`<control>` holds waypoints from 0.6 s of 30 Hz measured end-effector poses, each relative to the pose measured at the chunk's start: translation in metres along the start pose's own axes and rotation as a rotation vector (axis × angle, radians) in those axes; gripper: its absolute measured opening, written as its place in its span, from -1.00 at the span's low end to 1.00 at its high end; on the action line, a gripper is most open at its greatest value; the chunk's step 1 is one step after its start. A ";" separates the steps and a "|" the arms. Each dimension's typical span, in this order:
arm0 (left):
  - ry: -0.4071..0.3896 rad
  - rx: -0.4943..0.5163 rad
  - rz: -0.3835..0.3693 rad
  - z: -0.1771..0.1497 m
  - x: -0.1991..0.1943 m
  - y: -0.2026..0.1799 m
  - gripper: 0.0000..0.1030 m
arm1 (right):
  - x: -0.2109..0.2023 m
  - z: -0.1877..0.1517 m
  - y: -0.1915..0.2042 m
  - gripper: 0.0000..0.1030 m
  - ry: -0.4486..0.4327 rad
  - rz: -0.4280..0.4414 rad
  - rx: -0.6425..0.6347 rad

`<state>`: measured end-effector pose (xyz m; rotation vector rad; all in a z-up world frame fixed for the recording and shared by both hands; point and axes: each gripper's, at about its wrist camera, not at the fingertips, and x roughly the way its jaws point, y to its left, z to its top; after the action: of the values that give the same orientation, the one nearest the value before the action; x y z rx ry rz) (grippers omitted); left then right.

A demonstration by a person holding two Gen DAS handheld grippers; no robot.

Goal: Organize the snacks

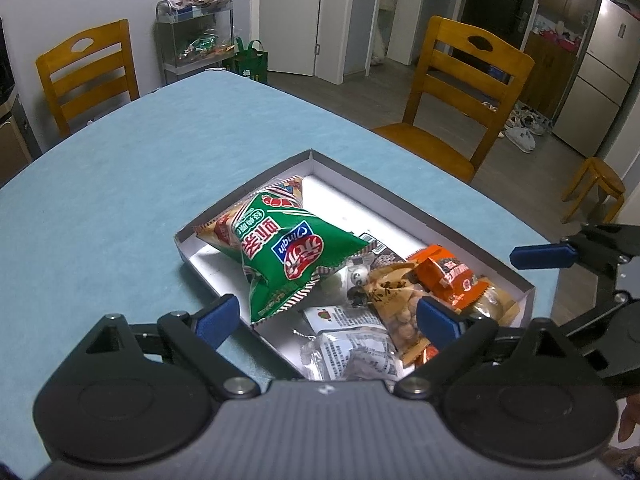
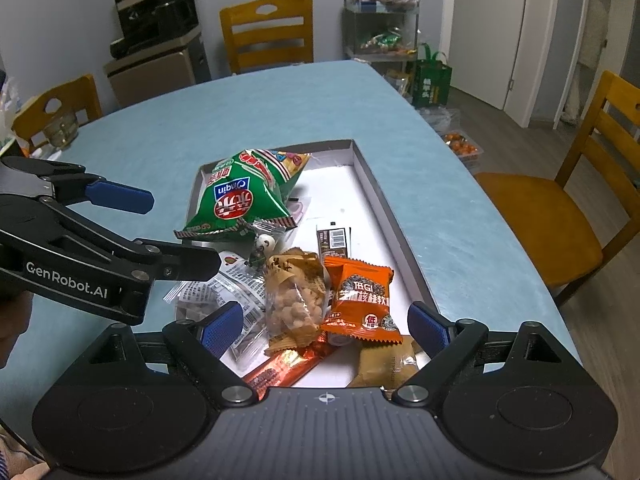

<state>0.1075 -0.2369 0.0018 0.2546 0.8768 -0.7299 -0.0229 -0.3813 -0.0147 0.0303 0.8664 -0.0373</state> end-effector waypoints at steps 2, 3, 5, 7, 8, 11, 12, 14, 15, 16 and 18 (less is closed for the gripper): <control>-0.002 0.005 -0.003 0.000 0.000 -0.001 0.87 | -0.001 0.000 0.001 0.75 -0.001 -0.001 -0.002; -0.003 0.008 -0.006 0.000 -0.001 -0.002 0.87 | -0.001 0.000 0.001 0.75 -0.002 0.000 -0.002; -0.006 0.013 -0.007 -0.001 -0.002 -0.003 0.88 | -0.001 -0.001 0.001 0.75 -0.001 -0.001 -0.004; -0.008 0.016 -0.008 -0.001 -0.002 -0.004 0.89 | -0.002 -0.001 0.002 0.75 -0.002 -0.001 -0.006; -0.009 0.016 -0.009 -0.001 -0.003 -0.005 0.90 | -0.002 -0.001 0.002 0.75 -0.002 -0.001 -0.007; -0.011 0.012 -0.018 -0.002 -0.003 -0.005 0.90 | -0.003 -0.001 0.002 0.75 -0.001 -0.001 -0.011; -0.013 0.011 -0.021 -0.002 -0.004 -0.005 0.90 | -0.003 -0.001 0.002 0.75 -0.002 -0.001 -0.012; -0.014 0.012 -0.023 -0.002 -0.004 -0.005 0.91 | -0.003 -0.002 0.002 0.75 -0.002 0.000 -0.014; -0.014 0.014 -0.022 -0.001 -0.005 -0.006 0.91 | -0.003 -0.002 0.002 0.75 -0.002 -0.001 -0.015; -0.015 0.015 -0.022 -0.002 -0.005 -0.006 0.91 | -0.004 -0.002 0.002 0.75 -0.002 -0.001 -0.016; -0.016 0.017 -0.022 -0.001 -0.006 -0.006 0.91 | -0.004 -0.002 0.003 0.75 -0.002 -0.001 -0.015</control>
<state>0.0999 -0.2383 0.0057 0.2536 0.8594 -0.7593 -0.0265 -0.3785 -0.0131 0.0155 0.8647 -0.0320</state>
